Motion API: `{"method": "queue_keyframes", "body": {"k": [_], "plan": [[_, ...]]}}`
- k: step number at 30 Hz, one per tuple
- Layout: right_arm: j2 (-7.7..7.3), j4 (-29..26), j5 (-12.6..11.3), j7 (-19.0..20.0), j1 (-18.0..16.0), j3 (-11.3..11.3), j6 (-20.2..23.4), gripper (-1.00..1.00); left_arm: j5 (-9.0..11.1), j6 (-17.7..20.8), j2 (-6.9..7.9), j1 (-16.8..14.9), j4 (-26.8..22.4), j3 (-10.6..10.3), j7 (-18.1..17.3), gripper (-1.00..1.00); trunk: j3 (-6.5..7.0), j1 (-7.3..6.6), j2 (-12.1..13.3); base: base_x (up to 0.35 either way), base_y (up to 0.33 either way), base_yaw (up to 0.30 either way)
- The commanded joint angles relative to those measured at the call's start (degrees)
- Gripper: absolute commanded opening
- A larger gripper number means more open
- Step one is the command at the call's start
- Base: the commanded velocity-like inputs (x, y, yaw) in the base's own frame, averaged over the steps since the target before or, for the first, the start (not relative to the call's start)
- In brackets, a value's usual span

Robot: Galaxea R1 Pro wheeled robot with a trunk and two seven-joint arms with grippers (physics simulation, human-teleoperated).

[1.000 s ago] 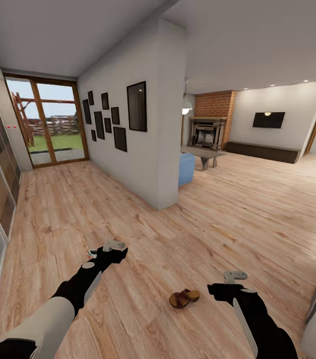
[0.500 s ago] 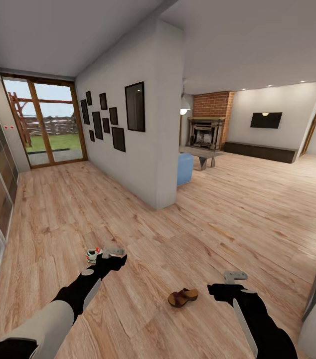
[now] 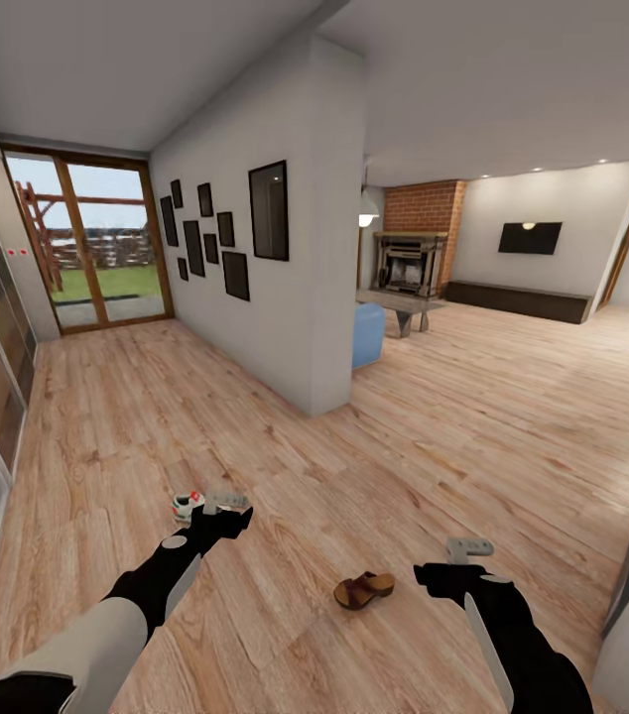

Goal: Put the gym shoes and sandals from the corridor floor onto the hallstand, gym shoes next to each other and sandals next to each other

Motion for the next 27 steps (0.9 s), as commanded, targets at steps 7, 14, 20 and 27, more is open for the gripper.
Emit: {"method": "queue_keyframes", "body": {"k": [7,14,20,27], "plan": [[-0.03,-0.08,-0.09,-0.06,-0.03,-0.04,0.29,1.0,-0.09,-0.25,0.01,-0.05,1.4,-0.14,-0.01,1.0,-1.9,1.54,-2.86,0.0,0.0,0.0],[-0.05,-0.08,-0.07,-0.06,-0.03,-0.04,0.29,1.0,-0.14,-0.31,0.01,-0.05,1.94,-0.14,-0.01,1.0,-3.81,3.08,-5.67,0.0,0.0,0.0],[-0.05,-0.15,-0.06,-0.07,-0.03,0.02,0.29,1.0,-0.09,-0.31,0.01,-0.05,2.07,-0.14,-0.01,1.0,-5.12,4.4,-8.07,0.0,0.0,0.0],[-0.06,-0.18,-0.06,-0.07,-0.03,-0.01,0.29,1.0,-0.12,-0.34,-0.04,-0.05,3.37,-0.17,-0.01,1.0,-6.38,5.93,-10.88,0.0,0.0,-0.001]]}}
